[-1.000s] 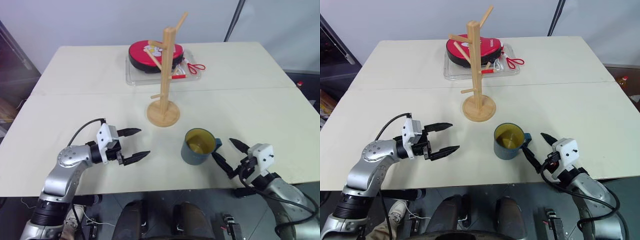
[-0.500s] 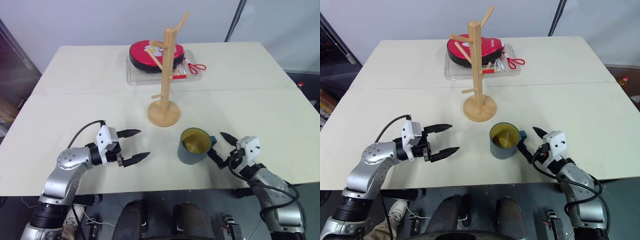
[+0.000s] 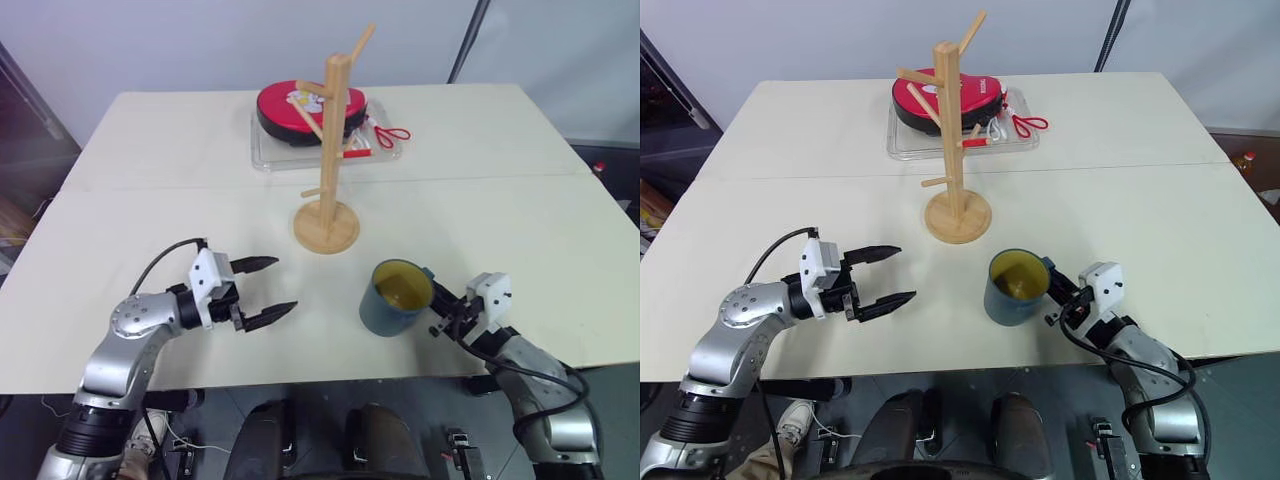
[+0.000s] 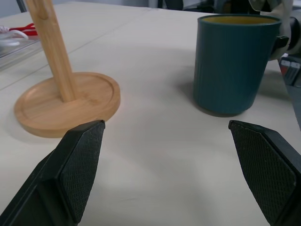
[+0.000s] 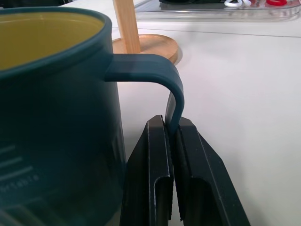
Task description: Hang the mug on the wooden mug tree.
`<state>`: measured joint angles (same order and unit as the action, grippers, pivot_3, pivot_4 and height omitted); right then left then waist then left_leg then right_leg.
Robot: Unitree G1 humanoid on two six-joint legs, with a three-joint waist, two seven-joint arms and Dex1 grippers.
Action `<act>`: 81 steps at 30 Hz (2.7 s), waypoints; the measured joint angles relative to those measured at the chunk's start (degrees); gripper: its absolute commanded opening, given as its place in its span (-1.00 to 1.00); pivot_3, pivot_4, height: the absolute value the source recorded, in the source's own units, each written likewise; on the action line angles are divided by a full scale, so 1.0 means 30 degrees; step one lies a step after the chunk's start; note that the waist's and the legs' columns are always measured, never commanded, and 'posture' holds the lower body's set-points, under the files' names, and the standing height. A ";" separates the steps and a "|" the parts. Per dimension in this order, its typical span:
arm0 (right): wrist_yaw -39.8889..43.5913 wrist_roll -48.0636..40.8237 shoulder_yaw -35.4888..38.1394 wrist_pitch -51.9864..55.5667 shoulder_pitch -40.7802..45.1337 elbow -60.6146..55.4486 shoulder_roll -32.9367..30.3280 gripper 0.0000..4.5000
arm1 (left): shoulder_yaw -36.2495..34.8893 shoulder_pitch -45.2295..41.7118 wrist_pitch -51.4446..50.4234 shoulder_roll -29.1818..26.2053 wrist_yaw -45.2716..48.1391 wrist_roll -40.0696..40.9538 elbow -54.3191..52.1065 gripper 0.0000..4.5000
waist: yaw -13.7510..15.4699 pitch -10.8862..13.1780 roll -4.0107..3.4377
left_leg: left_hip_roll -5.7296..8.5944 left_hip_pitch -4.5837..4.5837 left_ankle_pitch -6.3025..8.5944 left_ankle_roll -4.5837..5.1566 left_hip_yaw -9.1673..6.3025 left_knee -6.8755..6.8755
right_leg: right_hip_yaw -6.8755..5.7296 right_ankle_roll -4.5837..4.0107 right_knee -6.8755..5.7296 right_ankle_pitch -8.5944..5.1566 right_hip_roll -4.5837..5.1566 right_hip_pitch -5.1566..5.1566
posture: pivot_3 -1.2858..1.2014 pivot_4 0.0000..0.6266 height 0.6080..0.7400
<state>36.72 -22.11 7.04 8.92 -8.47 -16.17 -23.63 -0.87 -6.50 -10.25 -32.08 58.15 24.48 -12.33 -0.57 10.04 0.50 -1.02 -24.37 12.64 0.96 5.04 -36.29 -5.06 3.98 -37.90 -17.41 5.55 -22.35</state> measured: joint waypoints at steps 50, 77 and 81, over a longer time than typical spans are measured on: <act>0.3657 0.6777 -0.5830 0.2611 1.9477 0.6641 -0.4162 -0.98 | -0.2830 -0.3453 -0.3212 0.0210 -0.2486 0.4643 -0.0652 1.00 | -0.0069 0.0027 0.0033 | 0.0008 -0.0019 -0.0001 0.0011 0.0007 -0.0076 | -0.0016 0.0006 -0.0054 0.0005 -0.0003 0.0004 | 0.03 -0.52 1.00; 0.3703 0.7268 -0.3821 0.3373 1.8993 0.5571 -0.6056 0.35 | -0.3059 -0.3745 -0.3589 0.0199 -0.3061 0.5156 -0.1172 1.00 | 0.0023 0.0029 0.0033 | 0.0018 -0.0030 0.0001 0.0011 0.0008 -0.0078 | -0.0019 0.0006 -0.0032 0.0005 0.0011 0.0015 | 0.03 -0.52 1.00; 0.3180 0.4964 0.0142 0.5011 1.5217 0.3506 -0.6145 0.35 | -0.3081 -0.3655 -0.3536 0.0338 -0.4164 0.4261 -0.0514 1.00 | 0.0023 0.0027 0.0037 | 0.0014 -0.0019 0.0003 0.0014 0.0001 -0.0061 | -0.0024 0.0006 -0.0026 0.0005 0.0007 0.0026 | 0.03 -0.52 1.00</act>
<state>46.26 -7.21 7.46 23.96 37.18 -5.66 -42.07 -10.12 -17.46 -20.86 -31.07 45.66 37.26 -13.87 -0.50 10.12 0.62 -0.98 -24.42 12.65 1.01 5.05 -36.47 -5.13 4.00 -37.98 -17.39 5.57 -22.27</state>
